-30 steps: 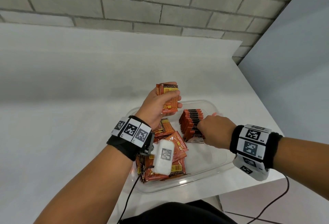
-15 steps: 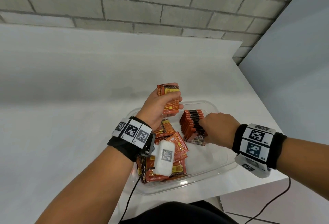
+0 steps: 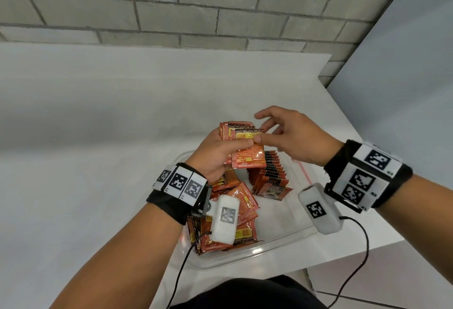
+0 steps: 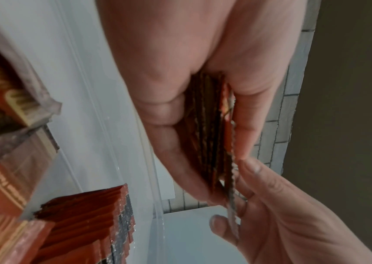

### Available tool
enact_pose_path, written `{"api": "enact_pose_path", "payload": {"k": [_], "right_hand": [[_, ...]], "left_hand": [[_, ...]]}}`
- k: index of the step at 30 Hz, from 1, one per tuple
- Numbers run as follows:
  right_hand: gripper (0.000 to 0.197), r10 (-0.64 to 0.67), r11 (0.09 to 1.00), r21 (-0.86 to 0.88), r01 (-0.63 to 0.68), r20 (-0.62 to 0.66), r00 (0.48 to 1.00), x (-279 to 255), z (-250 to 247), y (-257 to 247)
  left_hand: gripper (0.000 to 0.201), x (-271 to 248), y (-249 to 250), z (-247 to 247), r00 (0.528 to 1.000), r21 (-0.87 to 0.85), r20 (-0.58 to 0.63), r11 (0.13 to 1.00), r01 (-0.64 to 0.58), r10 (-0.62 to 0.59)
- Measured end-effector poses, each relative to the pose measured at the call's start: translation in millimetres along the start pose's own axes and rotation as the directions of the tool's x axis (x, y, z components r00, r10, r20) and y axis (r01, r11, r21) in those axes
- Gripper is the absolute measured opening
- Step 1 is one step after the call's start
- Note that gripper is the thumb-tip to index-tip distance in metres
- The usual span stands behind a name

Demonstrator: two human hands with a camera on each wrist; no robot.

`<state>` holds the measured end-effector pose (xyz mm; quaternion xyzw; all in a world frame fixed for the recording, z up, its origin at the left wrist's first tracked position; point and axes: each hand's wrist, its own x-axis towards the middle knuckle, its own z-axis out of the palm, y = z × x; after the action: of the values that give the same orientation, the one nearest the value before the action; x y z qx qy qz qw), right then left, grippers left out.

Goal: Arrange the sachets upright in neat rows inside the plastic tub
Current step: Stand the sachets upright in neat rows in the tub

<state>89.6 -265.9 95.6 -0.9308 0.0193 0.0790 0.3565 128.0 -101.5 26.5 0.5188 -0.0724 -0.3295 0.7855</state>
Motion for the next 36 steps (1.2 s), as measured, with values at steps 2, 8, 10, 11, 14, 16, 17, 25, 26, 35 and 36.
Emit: {"api": "enact_pose_path", "payload": {"k": [2,8,10,11,14,16,17,25,26,35,36], "right_hand": [[0.040,0.002,0.997,0.082,-0.002,-0.009,1.000,1.5,6.5,2.0],[0.015,-0.034,0.970,0.231,0.081,-0.201,0.979,2.8,0.3,5.3],[0.015,-0.124,0.969,0.164,0.186,-0.329,0.936,-1.1,-3.4,6.3],[0.015,-0.197,0.965,0.093,0.247,-0.366,0.910,-4.4,-3.7,6.0],[0.013,-0.389,0.921,-0.126,0.368,-0.255,0.885,-13.4,4.4,11.0],[0.013,-0.378,0.918,-0.171,0.358,-0.107,0.919,-16.6,10.6,17.3],[0.015,-0.357,0.923,-0.174,0.343,-0.053,0.933,-17.7,11.9,19.7],[0.031,-0.291,0.948,-0.208,0.242,-0.249,0.924,-10.8,2.0,13.4],[0.035,-0.268,0.951,-0.216,0.222,-0.214,0.939,-9.0,2.1,12.3],[0.018,-0.072,0.997,0.007,0.071,0.110,0.991,-21.8,-15.5,13.3],[0.017,-0.047,0.999,-0.012,0.049,0.143,0.989,-26.9,-16.2,18.1]], "left_hand": [[0.036,-0.8,-0.2,0.6,1.000,-0.003,0.015,1.000,0.002,-0.002],[0.044,-0.5,3.7,1.0,0.999,-0.024,-0.012,0.999,0.039,-0.039],[0.055,1.3,3.2,0.5,0.997,-0.058,-0.056,0.997,0.043,-0.047],[0.057,1.8,3.2,0.1,0.996,-0.085,-0.073,0.995,0.044,-0.050],[0.042,1.2,4.3,-1.5,0.997,-0.178,-0.061,0.984,0.030,-0.041],[0.025,0.9,4.1,-1.7,0.998,-0.206,-0.063,0.979,0.009,-0.022],[0.020,1.0,3.9,-1.5,0.997,-0.193,-0.077,0.981,-0.003,-0.012],[0.034,0.3,1.6,0.0,0.996,-0.073,-0.091,0.997,0.001,-0.007],[0.035,0.2,1.5,-0.1,0.997,-0.066,-0.079,0.998,0.001,-0.006],[0.035,1.4,0.8,1.4,0.998,-0.087,-0.018,0.994,-0.067,0.065],[0.037,2.0,1.3,0.4,0.997,-0.097,-0.030,0.993,-0.074,0.071]]}}
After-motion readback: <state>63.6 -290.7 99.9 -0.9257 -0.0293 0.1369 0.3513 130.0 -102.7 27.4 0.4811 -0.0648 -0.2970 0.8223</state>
